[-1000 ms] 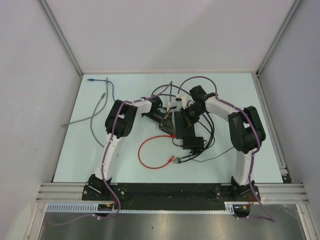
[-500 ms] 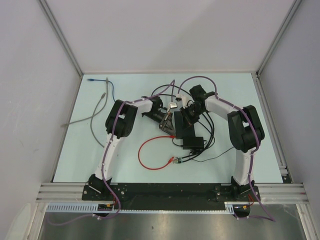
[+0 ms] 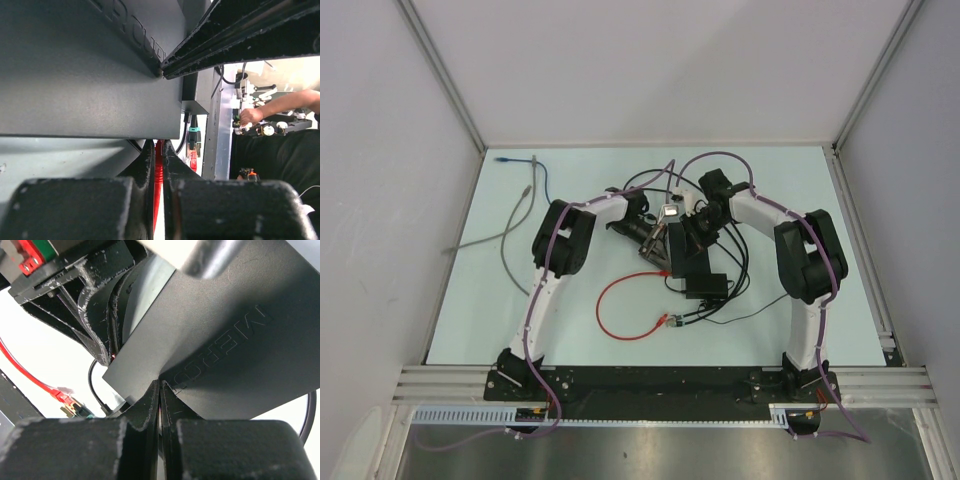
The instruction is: Pull the plug from the switch port
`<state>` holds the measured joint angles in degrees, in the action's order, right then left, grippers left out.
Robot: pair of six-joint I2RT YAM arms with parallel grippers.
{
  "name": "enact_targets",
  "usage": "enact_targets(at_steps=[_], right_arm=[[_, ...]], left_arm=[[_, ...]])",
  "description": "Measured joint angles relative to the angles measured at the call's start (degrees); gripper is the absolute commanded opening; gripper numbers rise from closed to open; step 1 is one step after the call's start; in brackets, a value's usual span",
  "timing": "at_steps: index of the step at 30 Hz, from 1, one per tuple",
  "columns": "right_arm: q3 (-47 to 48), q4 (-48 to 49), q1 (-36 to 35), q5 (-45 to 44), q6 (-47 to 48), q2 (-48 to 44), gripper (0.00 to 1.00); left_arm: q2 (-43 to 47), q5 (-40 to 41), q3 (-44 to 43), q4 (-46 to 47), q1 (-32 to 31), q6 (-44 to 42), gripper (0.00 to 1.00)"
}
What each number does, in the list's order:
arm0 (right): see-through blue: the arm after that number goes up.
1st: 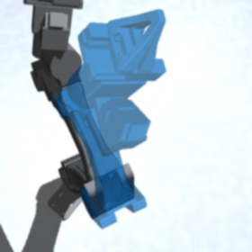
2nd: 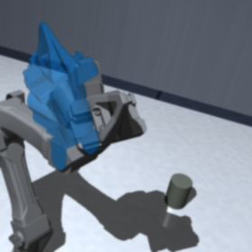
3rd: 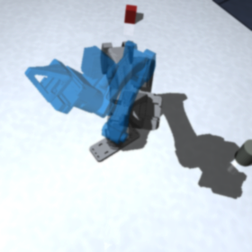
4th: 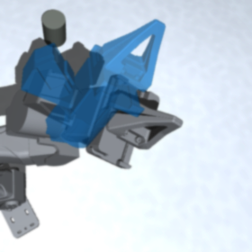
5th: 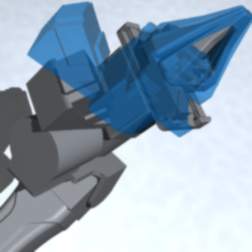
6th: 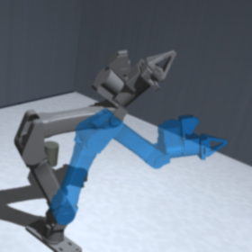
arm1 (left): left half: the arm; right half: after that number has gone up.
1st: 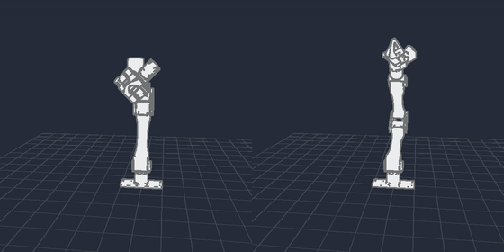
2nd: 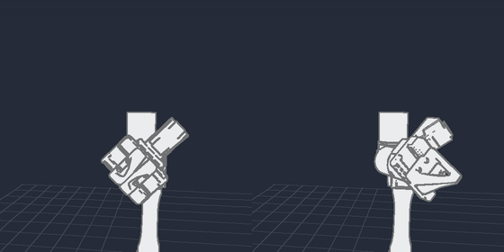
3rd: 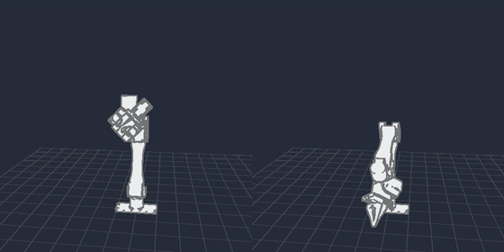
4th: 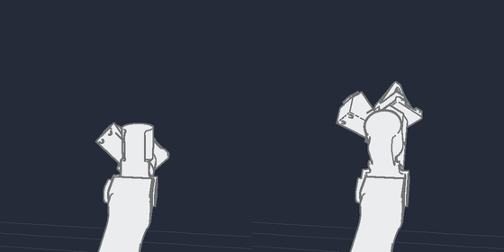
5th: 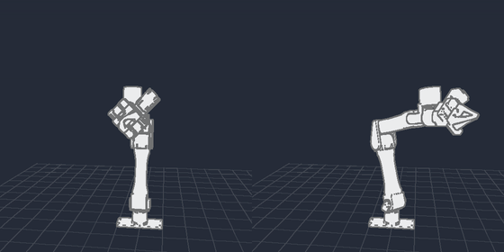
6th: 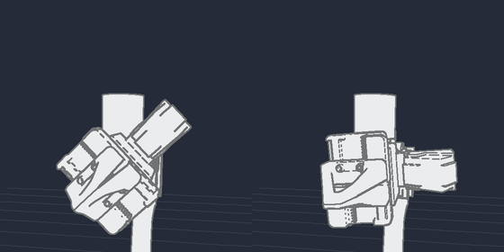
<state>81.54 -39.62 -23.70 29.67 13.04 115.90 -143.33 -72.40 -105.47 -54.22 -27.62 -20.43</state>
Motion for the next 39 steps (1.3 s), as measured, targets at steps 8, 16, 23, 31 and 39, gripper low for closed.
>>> enact_targets(at_steps=[8,16,23,31,39], right_arm=[[0.0,0.0,0.2,0.2,-0.5,0.1,0.06],[0.1,0.0,0.3,0.7,-0.6,0.2,0.06],[0.1,0.0,0.5,1.0,-0.6,0.3,0.06],[0.1,-0.1,0.6,1.3,-0.9,0.4,0.06],[0.2,-0.1,0.7,1.3,-1.1,0.4,0.06]], left_arm=[[0.0,-0.4,0.5,-0.9,0.0,-2.9,0.00],[-0.8,-0.9,-1.2,-2.5,0.1,-4.5,0.00],[-1.4,-0.2,-2.4,-5.0,0.0,-5.7,0.00],[-0.7,0.5,0.4,-8.7,1.1,-11.2,0.00],[-3.1,3.2,-8.5,-17.0,3.7,-14.8,0.00]])
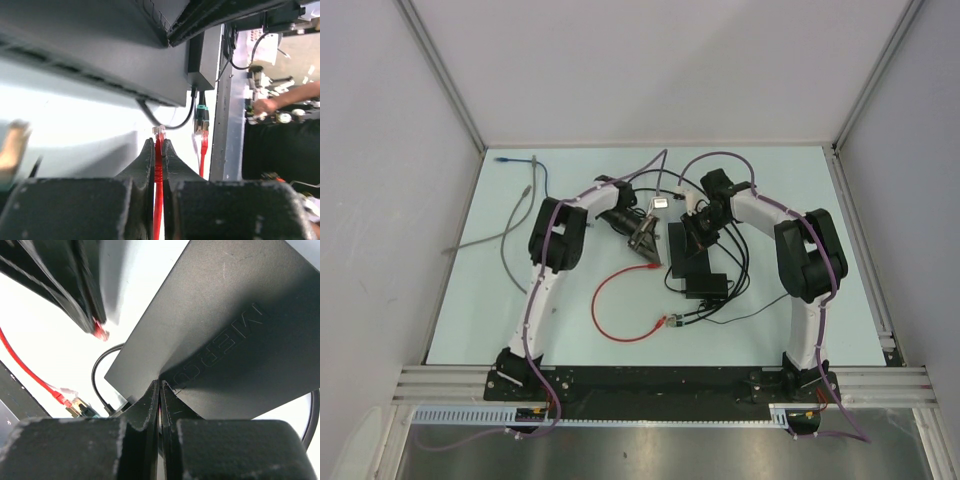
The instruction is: Pull the plug from the switch port
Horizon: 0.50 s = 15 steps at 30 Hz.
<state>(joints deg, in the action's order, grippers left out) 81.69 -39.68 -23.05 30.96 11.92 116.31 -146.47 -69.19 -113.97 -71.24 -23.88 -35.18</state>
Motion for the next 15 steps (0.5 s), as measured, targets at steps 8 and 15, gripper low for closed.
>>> enact_targets(at_steps=[8,15], right_arm=[[-0.4,0.9,0.9,1.4,-0.4,-1.7,0.08],[1.9,1.1,1.2,-5.3,5.1,-2.6,0.08]], left_arm=[[7.4,6.4,-0.8,-1.7,6.3,-1.0,0.00],[12.2,17.0,-11.8,-3.5,15.7,-1.3,0.00]])
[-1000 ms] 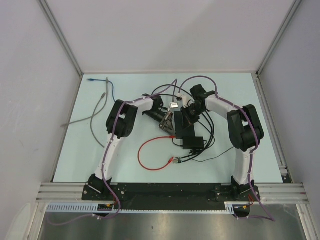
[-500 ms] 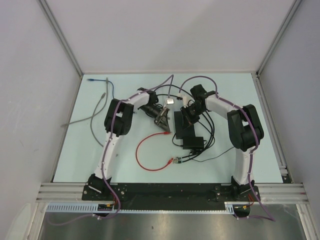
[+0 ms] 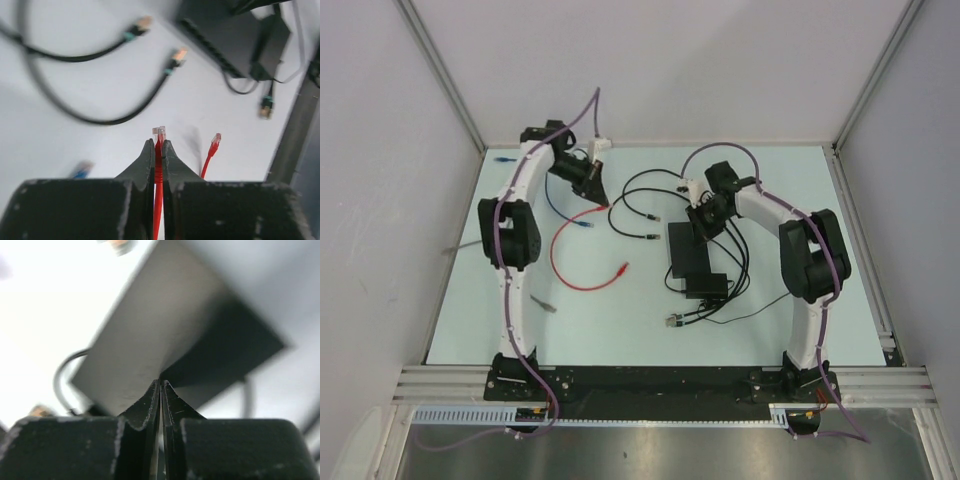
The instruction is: Pull the plug from the switch port
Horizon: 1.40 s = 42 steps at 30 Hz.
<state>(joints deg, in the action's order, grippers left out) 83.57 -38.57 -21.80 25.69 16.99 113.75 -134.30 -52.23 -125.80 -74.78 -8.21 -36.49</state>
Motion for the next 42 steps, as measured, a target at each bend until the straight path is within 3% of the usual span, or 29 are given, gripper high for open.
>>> enact_targets(at_steps=[4,6,10,12,15,16,17,19,20,21,22,23,26,31,38,42], right_arm=[[3.2,0.1,2.7,-3.7,1.1,0.1,0.08],[6.1,0.3,4.0,-4.9,1.0,0.2,0.08],[9.4,2.0,5.7,-6.8,0.9,0.2,0.08],[9.7,2.0,5.6,-7.3,0.9,0.2,0.08],[9.7,1.8,5.5,-7.6,1.0,0.2,0.09],[9.7,1.7,5.5,-7.8,1.1,0.2,0.10],[9.7,1.6,5.5,-7.9,1.1,0.2,0.11],[9.8,1.4,5.4,-8.6,1.6,0.2,0.26],[9.9,1.2,5.2,-9.2,2.1,0.2,0.43],[10.1,1.0,5.0,-10.2,2.5,0.3,0.53],[10.6,0.7,4.8,-11.5,2.9,0.5,0.55],[11.8,-0.2,4.4,-12.9,3.5,1.0,0.65],[18.9,-2.9,3.3,-17.9,3.8,5.2,0.66],[31.7,-6.1,3.3,-21.9,2.3,13.6,0.86],[51.4,-11.2,5.7,-33.0,-0.9,21.5,0.92],[51.7,-9.1,6.6,-36.5,-2.0,20.1,0.93]], left_arm=[[0.2,6.2,-4.9,2.2,4.2,1.1,0.00],[0.3,9.3,-5.0,4.0,5.2,2.2,0.05],[0.3,15.6,-5.0,7.4,5.0,5.3,0.50],[0.3,18.7,-5.1,9.4,4.5,7.2,0.56],[0.3,23.3,-5.1,12.2,4.1,9.6,0.74],[0.3,24.5,-5.1,13.4,4.0,10.2,0.99],[0.3,25.5,-5.1,14.4,3.9,11.0,1.00],[0.4,26.9,-5.0,16.2,3.8,12.3,0.99],[0.5,27.6,-5.0,17.0,3.8,13.2,1.00],[0.9,28.2,-5.0,17.6,3.8,14.1,1.00],[1.2,28.6,-5.0,18.3,3.7,15.0,1.00],[1.8,29.1,-5.0,19.0,3.7,15.8,0.99],[4.0,30.1,-5.0,21.5,3.7,18.4,0.99],[7.4,32.2,-5.9,26.1,3.5,21.7,1.00],[9.8,36.8,-7.6,30.7,3.6,21.5,1.00],[12.8,39.0,-4.2,33.3,4.2,21.6,1.00]])
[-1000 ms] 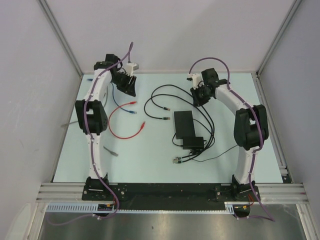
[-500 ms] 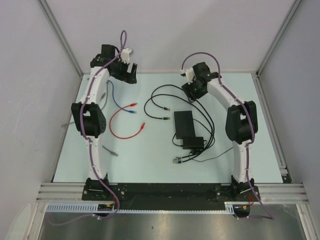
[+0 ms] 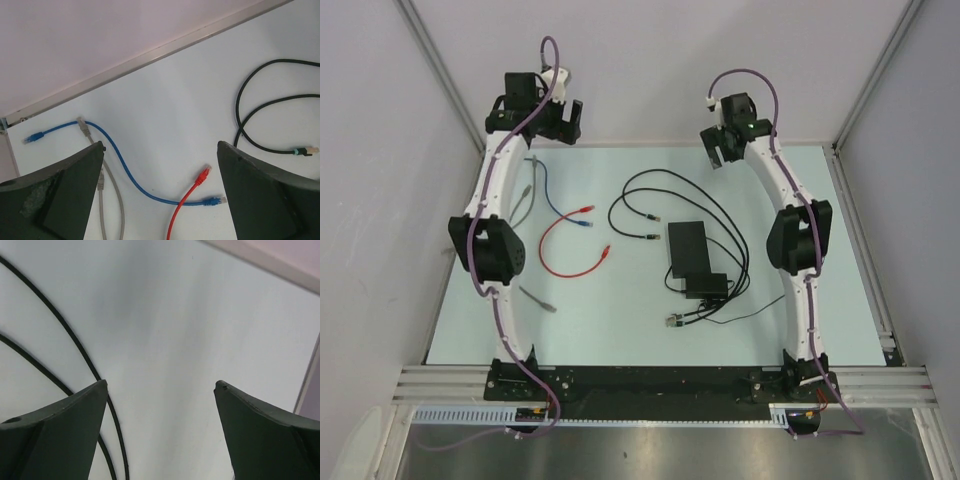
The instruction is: Pull the plug from the switch port
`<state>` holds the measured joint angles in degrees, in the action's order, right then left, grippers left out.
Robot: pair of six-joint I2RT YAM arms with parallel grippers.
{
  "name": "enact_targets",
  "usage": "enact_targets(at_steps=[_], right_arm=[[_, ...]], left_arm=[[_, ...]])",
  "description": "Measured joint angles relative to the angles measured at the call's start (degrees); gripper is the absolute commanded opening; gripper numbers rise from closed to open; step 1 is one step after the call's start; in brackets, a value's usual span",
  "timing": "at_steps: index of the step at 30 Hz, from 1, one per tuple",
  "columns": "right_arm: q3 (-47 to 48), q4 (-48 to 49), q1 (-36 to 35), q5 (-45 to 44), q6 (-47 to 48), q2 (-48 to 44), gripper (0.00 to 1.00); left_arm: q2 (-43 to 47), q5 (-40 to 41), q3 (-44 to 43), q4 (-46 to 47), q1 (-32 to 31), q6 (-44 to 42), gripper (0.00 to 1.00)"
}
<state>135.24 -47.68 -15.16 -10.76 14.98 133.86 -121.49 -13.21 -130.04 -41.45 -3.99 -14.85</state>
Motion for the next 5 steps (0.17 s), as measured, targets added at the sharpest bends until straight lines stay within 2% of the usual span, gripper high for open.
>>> enact_targets(at_steps=[5], right_arm=[[-12.7,3.5,0.8,-2.3,-1.5,-4.3,0.92]], left_arm=[[1.9,1.4,6.6,0.9,0.8,1.4,1.00]])
